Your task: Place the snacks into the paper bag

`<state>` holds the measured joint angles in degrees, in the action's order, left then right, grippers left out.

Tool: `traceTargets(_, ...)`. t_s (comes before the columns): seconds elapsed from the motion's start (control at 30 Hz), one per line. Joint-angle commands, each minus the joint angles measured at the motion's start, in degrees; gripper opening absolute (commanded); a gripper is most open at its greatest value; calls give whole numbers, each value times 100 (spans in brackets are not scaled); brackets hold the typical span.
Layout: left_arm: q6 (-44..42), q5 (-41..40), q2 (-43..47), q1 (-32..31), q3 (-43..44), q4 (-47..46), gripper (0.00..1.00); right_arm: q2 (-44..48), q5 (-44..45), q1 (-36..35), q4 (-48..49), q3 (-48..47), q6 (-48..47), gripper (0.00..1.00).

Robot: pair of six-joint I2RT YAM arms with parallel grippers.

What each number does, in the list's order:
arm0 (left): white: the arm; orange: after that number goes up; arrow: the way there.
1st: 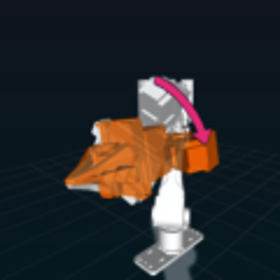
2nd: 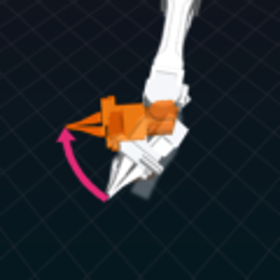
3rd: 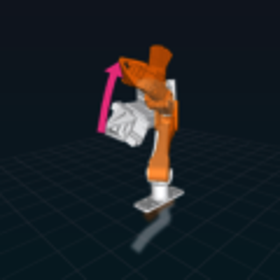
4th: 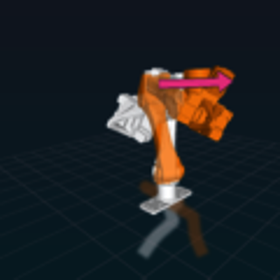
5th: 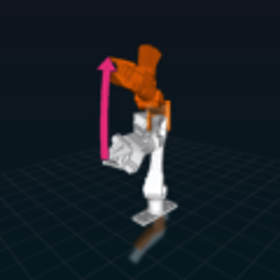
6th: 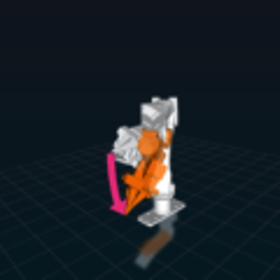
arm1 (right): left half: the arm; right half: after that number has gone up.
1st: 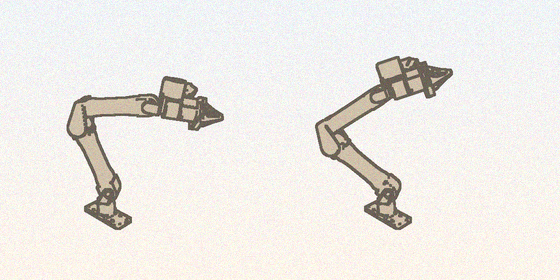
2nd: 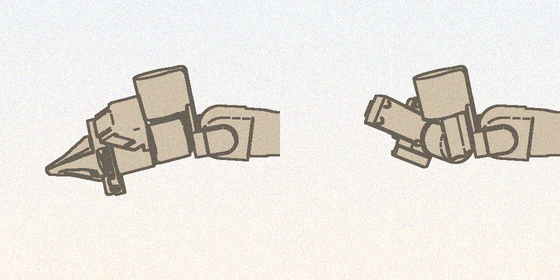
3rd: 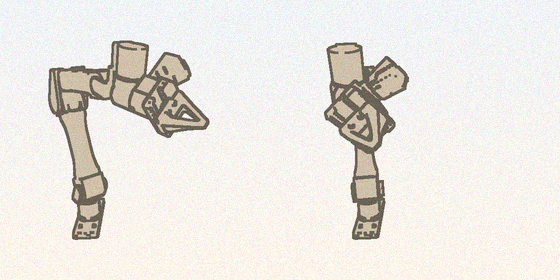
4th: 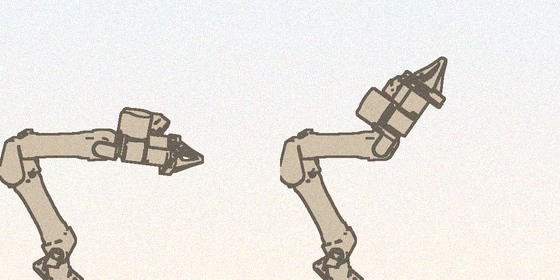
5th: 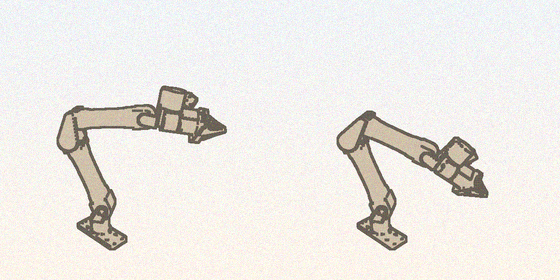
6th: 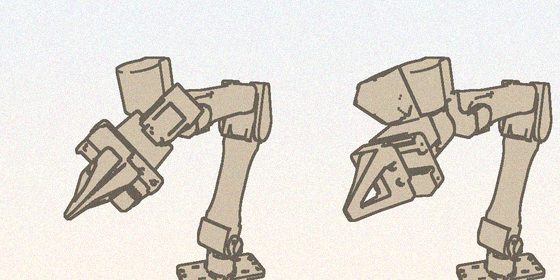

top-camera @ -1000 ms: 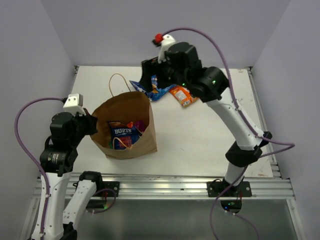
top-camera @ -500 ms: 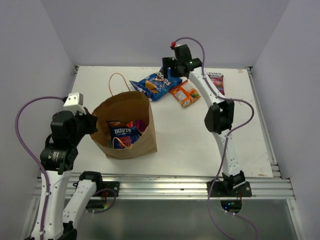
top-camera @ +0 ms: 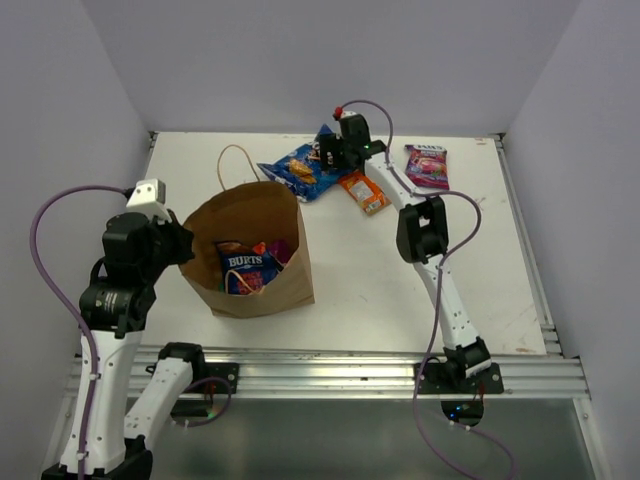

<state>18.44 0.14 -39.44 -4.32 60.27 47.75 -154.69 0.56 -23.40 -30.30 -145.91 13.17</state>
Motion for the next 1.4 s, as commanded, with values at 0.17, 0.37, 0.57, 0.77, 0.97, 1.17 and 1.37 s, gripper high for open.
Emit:
traceTargets(0.17,55,-172,-116,-34,336,209,0,-272,348,-314,-511,264,-438,10)
traceTargets(0.37,151,-93,-20,-34,143,33,0,877,541,-315,-424,932,-455,0)
traceTargets(0.57,134,-49,77,-34,-94,-274,0,3036,604,-384,-572,898,-579,0)
traceTargets(0.77,37,90,130,-34,-279,-494,0,4683,560,-937,-827,958,-869,0)
traceTargets(0.97,-42,100,24,-34,-297,-564,0,5607,339,-1894,-1504,686,-737,0)
traceTargets(1.17,-103,214,-72,-34,-253,-670,0,5977,270,-2773,-1646,1194,-272,0)
traceTargets(1.37,-68,328,6,-34,-261,-697,0,5715,437,-3539,-1461,1495,-104,0)
